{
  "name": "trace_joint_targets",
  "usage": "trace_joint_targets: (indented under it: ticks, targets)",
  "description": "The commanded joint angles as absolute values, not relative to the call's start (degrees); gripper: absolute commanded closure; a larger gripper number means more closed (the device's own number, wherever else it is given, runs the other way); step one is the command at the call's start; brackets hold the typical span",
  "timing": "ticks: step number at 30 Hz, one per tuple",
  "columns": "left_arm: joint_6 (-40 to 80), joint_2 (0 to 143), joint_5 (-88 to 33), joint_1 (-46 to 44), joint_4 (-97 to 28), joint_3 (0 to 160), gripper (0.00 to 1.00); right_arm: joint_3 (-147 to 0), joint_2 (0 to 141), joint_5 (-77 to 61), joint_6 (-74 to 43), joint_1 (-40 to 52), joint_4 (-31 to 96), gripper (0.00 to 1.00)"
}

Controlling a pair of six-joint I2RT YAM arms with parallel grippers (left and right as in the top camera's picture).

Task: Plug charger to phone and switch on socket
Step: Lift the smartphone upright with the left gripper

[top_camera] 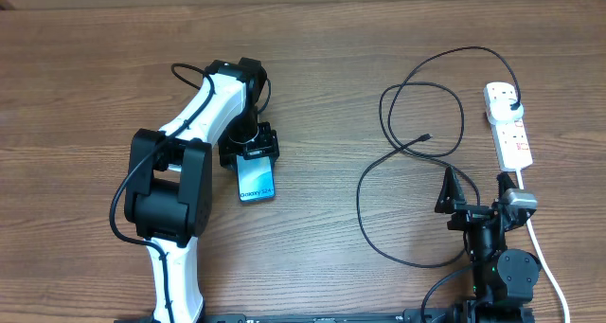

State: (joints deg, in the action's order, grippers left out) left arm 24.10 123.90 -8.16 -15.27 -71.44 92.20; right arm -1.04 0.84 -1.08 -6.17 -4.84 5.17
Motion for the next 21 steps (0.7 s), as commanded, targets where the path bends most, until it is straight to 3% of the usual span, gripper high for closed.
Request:
trace_joint_targets:
  ticks: [1,21]
  targets:
    - [19.53,124.38,-15.05,-14.85,-73.89,94.43,0.31,-0.45,0.16,-0.97,-5.91,-4.58,4.82,0.00]
    - [5.65,124.38,-38.74,-13.41,-92.36,99.66,0.32,-0.45,0.16,-0.97,-5.89,-4.58,4.82,0.00]
